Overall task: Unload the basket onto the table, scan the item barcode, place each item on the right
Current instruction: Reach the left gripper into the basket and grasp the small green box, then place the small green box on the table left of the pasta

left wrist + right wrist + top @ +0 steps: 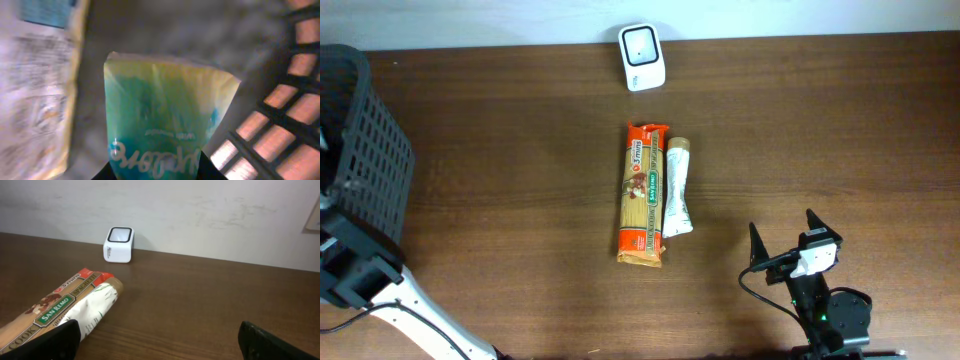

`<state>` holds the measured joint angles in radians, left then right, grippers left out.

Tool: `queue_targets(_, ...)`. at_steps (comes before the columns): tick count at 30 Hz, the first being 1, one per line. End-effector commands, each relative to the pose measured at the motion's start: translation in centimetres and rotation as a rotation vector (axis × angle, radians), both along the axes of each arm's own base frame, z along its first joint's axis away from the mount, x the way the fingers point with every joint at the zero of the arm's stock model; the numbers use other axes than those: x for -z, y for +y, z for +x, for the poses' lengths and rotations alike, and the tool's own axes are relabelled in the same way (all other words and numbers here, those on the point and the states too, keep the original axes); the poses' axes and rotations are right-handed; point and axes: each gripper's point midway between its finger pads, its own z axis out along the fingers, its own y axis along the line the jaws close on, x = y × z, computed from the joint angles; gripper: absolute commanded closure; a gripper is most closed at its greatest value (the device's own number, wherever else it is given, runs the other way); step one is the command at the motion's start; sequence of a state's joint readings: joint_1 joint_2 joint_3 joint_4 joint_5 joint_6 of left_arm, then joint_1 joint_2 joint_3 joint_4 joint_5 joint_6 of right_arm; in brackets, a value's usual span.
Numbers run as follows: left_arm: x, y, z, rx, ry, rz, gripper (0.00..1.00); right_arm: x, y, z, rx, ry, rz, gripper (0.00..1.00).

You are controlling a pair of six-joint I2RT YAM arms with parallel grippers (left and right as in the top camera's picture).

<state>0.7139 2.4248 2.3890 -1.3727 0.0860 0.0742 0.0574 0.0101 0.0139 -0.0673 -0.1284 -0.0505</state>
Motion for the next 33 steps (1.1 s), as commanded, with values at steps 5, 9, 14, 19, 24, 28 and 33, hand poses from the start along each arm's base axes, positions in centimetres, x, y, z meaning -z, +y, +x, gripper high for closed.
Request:
queue_targets(5,-16.4,-1.2,0.1,-0.016,-0.3,0.168,0.99,0.3,-0.2,0.0,0.012,0.004,0.009,0.01)
queue_targets(9,-25.1,-5.1,-2.5,0.018,-0.446,0.247,0.99,0.3,-0.2,0.0,0.012,0.004,0.009,0.02)
queue_targets(14,-30.5,-15.1,-3.5,0.197,-0.535,0.255,0.97,0.3,-0.2,0.0,0.012,0.004,0.009,0.01)
queue_targets(19,-26.6,-22.8,-2.4,0.383,-0.396,0.119,0.97,0.3,-0.2,0.0,0.012,0.004,0.009,0.01)
queue_targets(24,-20.6,-28.4,-1.2,0.535,-0.233,0.037,0.97,0.3,-0.2,0.0,0.012,0.004,0.009,0.01)
queue_targets(28,-13.3,-33.6,-0.7,0.642,-0.094,-0.037,0.96,0.3,-0.2,0.0,0.012,0.004,0.009,0.01)
queue_targets(33,-4.4,-39.0,-1.2,0.696,-0.009,-0.082,0.93,0.3,-0.2,0.0,0.012,0.004,0.009,0.01)
